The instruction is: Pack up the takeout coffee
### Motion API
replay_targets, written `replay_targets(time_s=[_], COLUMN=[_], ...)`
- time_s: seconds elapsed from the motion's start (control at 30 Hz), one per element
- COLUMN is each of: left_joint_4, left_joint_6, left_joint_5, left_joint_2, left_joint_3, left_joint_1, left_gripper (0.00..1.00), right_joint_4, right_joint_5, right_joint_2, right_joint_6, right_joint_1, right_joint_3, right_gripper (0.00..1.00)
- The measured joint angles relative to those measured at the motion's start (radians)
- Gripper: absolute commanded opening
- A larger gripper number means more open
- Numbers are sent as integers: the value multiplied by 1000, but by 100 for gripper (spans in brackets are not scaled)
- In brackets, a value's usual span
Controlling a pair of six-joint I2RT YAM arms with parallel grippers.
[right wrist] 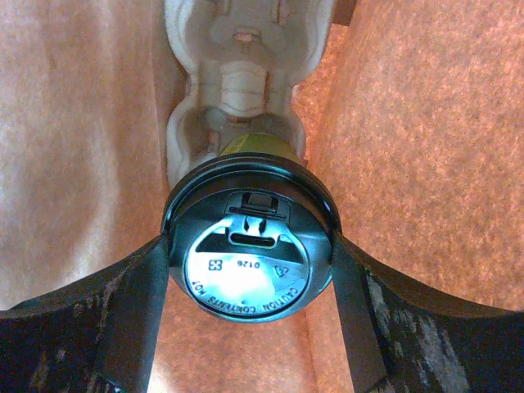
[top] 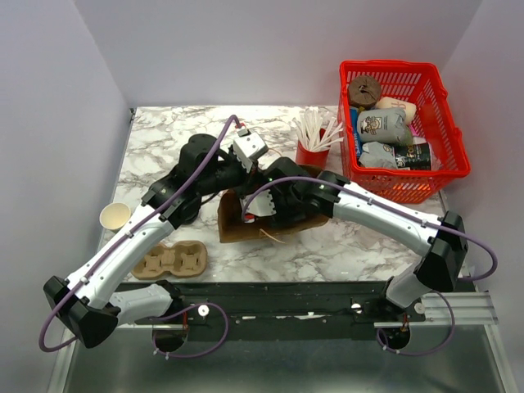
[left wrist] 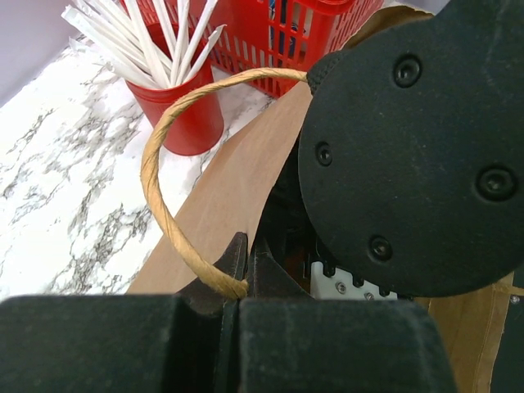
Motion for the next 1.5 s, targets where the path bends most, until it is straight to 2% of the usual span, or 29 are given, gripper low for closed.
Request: replay_targets(time_s=[0.7,0.83,1.13,1.4,1.5], left_joint_4=[11,11,16,18,18], left_joint_6=[26,35,44,47,47], left_joint_5=[68,82,90,93,94], left_joint_2=[21,24,36,43,43], left_joint_3=[10,10,10,10,10], left_joint_1=[37,40,45,51,53], left_gripper=[0,8,15,18,24], right_joint_4=[85,114,143,187,199], right_joint_5=[-10,-13,-24,-32,-37], right_joint_2=[42,52,68,90,103], right_joint_6=[-72,-74,-80,-99,-101], right_joint_1=[-41,-49,-65,-86,-93], right_joint_3=[-10,-26,-31,-40,-40], right_gripper=[1,1,1,0,1])
